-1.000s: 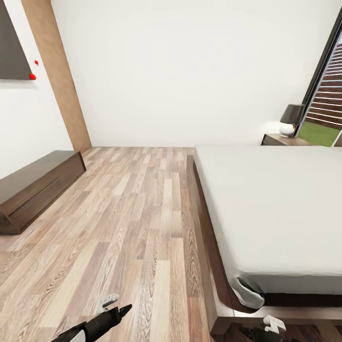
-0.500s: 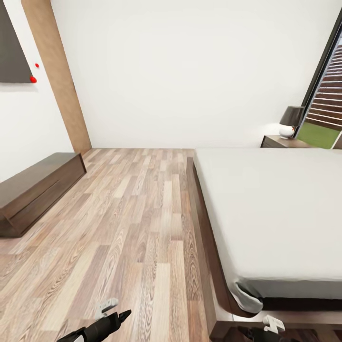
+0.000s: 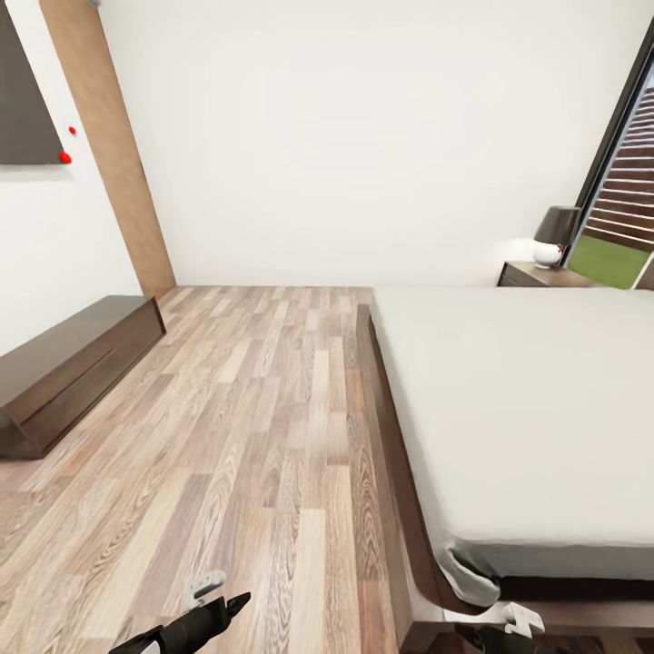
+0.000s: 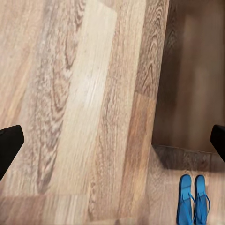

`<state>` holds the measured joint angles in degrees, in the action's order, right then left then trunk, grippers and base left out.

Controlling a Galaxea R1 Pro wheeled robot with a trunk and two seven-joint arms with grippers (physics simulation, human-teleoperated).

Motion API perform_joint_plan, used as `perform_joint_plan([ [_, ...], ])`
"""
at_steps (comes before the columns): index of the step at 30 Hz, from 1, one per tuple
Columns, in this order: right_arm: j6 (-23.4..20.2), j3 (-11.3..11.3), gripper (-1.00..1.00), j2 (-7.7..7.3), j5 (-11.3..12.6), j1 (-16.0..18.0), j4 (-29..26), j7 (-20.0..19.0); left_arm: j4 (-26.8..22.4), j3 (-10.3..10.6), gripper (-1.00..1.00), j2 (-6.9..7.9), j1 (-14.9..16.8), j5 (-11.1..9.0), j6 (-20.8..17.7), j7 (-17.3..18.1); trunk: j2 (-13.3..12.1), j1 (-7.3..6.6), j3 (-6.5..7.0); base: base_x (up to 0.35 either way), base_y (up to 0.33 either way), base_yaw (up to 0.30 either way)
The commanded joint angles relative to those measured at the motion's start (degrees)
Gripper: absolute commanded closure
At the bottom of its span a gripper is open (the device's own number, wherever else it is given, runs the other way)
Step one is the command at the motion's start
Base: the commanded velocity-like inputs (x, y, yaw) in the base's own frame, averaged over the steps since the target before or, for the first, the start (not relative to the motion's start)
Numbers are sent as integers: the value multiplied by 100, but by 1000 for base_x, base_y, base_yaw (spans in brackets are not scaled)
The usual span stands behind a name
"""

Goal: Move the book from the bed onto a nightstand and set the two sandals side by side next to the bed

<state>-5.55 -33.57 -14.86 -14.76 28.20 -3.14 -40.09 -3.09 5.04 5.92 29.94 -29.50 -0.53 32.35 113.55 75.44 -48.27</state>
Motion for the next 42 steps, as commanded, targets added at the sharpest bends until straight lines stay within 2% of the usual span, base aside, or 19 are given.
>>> perform_joint_plan([
  [1, -51, -48, -100, 1, -36, 1, -11, -25, 2, 49, -100, 1, 3, -56, -5, 17, -39, -23, 14, 0, 0, 0],
  [18, -51, -45, -100, 1, -36, 1, -11, -35, 2, 49, -100, -3, 3, -52, 0, 8, -721, -397, 319, 0, 0, 0],
  [24, -48, -49, -100, 1, -36, 0, -11, -42, 2, 49, -100, -2, 3, -54, 0, 8, -721, -397, 324, 0, 0, 0],
  [42, -43, -49, -100, 1, -28, 1, -11, -34, 8, 49, -100, -3, 3, -56, 0, 8, -721, -397, 482, 0, 0, 0],
])
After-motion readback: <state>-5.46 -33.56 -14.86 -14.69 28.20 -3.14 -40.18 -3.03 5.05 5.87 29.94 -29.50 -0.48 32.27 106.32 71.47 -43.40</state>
